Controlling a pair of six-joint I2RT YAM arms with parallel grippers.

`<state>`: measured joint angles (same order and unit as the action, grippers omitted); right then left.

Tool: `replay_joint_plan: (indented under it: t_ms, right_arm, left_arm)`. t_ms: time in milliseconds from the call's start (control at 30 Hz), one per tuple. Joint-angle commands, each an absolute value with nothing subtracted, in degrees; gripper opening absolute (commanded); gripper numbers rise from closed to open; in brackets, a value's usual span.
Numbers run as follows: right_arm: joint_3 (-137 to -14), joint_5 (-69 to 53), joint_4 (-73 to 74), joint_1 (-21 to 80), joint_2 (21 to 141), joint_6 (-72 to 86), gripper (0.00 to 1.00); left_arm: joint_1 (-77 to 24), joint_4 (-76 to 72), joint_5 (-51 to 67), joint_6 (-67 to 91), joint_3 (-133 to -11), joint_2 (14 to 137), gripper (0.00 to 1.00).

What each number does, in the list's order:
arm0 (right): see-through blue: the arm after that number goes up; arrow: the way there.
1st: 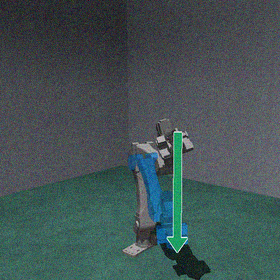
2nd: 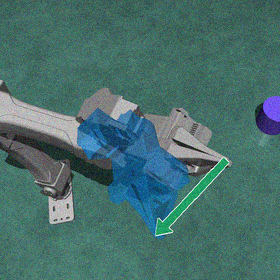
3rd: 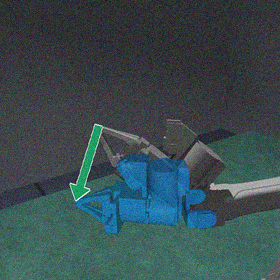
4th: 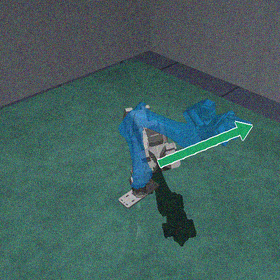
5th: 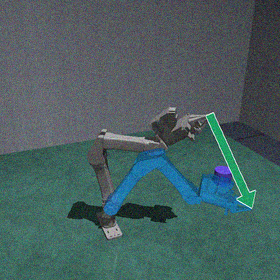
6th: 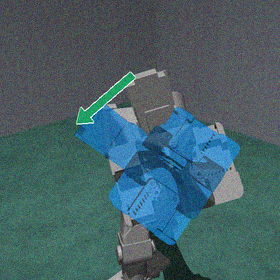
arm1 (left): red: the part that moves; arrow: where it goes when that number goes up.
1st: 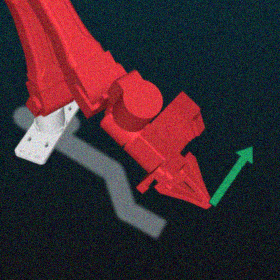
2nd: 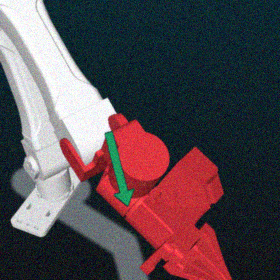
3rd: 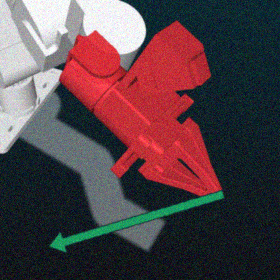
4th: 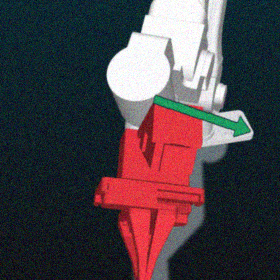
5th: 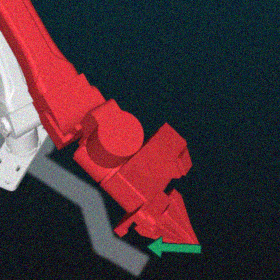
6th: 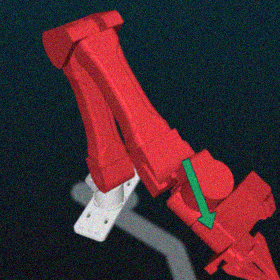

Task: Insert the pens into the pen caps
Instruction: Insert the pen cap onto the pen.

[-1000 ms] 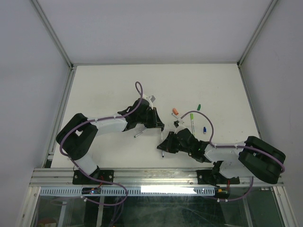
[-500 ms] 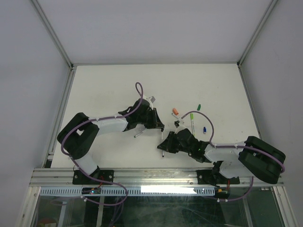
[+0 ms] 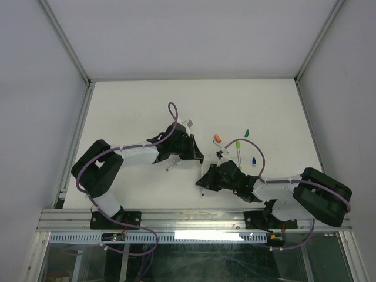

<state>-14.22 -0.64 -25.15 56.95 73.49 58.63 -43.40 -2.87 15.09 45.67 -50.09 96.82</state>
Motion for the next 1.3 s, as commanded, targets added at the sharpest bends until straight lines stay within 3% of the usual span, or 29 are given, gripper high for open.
replay_joint_plan:
  t_ms: [0, 1267]
  right_arm:
    - [-15.78, 1.32, -29.41, 56.93, 74.88, 58.84, 0.0]
    - [-19.49, 3.14, -30.48, 54.37, 78.58, 55.65, 0.0]
  left_arm:
    - [-42.81, -5.18, 15.77, 45.87, -50.07, 96.5, 0.0]
    - [-42.85, -5.31, 15.57, 46.66, -49.42, 96.32, 0.0]
